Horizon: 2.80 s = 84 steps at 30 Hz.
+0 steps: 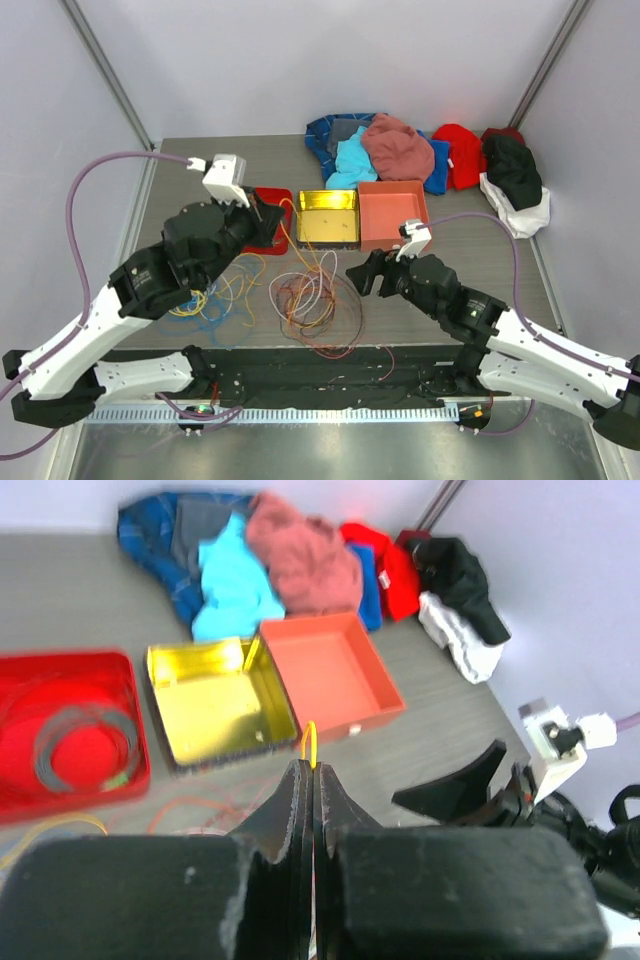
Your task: Untangle the cables
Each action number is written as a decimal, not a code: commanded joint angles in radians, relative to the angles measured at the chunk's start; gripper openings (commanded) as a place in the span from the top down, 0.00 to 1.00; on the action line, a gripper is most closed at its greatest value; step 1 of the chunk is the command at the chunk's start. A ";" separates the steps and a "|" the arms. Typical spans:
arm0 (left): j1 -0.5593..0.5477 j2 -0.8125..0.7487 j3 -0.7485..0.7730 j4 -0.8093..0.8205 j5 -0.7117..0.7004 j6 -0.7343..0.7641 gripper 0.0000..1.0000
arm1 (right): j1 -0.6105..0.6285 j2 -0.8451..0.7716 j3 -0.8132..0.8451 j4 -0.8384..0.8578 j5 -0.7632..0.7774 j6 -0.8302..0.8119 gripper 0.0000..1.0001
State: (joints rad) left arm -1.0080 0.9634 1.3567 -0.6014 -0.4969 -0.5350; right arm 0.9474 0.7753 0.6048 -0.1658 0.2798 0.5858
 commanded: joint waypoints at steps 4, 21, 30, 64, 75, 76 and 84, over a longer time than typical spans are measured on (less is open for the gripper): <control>-0.004 0.093 0.265 0.023 0.020 0.171 1.00 | 0.005 -0.007 0.036 0.073 -0.004 -0.003 0.16; -0.004 0.184 0.475 -0.009 0.080 0.239 1.00 | 0.005 0.130 0.118 0.291 -0.070 -0.017 0.16; -0.006 0.195 0.478 -0.015 0.081 0.242 1.00 | 0.005 0.269 0.211 0.227 -0.065 -0.038 0.47; -0.004 0.231 0.629 0.000 0.047 0.296 1.00 | 0.002 0.176 -0.059 0.172 0.177 0.144 0.99; -0.006 0.293 0.858 0.117 0.032 0.400 1.00 | 0.002 0.035 -0.404 0.089 0.185 0.437 0.99; -0.004 0.307 0.904 0.115 0.035 0.402 1.00 | 0.002 0.035 -0.410 0.075 0.194 0.443 0.99; -0.004 0.373 0.957 0.114 0.067 0.397 1.00 | 0.004 0.041 -0.425 0.057 0.205 0.450 0.99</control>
State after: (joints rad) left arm -1.0107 1.3048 2.3081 -0.5110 -0.4484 -0.1654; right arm 0.9474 0.8242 0.1757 -0.1211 0.4366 1.0073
